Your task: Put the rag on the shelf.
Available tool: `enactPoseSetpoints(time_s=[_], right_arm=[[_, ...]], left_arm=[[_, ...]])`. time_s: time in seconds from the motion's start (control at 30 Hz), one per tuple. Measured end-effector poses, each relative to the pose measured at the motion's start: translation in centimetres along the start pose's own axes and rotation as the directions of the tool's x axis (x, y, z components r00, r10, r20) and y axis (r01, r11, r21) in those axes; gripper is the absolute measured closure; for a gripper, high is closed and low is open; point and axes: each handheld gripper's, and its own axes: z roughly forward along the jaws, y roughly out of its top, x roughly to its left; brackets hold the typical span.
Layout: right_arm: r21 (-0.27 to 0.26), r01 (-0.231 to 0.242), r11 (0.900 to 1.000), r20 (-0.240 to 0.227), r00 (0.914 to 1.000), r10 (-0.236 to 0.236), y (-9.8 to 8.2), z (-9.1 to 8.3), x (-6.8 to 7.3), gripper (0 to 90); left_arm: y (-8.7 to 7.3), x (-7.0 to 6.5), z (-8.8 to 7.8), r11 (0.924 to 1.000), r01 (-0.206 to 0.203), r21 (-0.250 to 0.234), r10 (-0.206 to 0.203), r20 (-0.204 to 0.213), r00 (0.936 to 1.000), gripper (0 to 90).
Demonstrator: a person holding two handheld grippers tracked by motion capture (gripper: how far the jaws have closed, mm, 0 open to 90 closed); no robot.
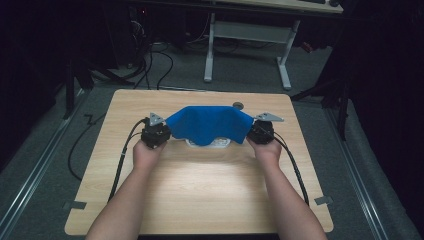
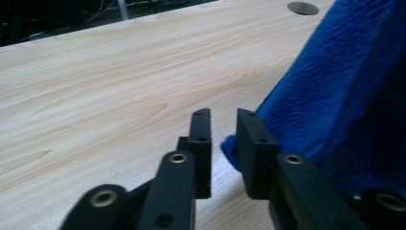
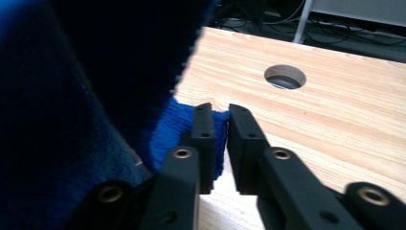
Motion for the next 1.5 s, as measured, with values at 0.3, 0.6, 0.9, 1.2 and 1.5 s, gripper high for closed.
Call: enactPoseSetpoints(time_s=[0.3,0.6,0.9,1.2,1.5], right_arm=[[-0.002,-0.019,1.0,0.039,0.9991,0.019,-0.3,-0.5,-0.9,70.6],[0.018,-0.025,1.0,0.055,0.9982,0.024,-0.9,-0.9,-1.5,67.9],[0.019,-0.022,1.0,0.068,0.9974,0.021,-1.5,-1.2,-2.0,68.0],[0.036,-0.019,0.999,0.083,0.9964,0.016,-2.6,-1.6,-2.5,67.7],[-0.001,0.039,0.999,0.106,0.9936,-0.038,-3.2,-4.5,-1.2,63.9]], left_arm=[[-0.3,1.0,-0.8,0.9995,0.029,-0.007,-0.03,-0.045,0.9986,58.9],[-1.0,1.8,-1.5,0.9989,0.046,0.011,-0.045,-0.074,0.9962,57.8],[-2.1,2.6,-1.7,0.9973,0.07,0.021,-0.068,-0.093,0.9933,57.2],[-2.5,2.4,-2.2,0.9981,0.058,0.019,-0.056,-0.101,0.9933,56.8],[-3.6,1.7,-4.3,0.9963,0.086,-0.003,-0.086,-0.113,0.9899,56.5]])
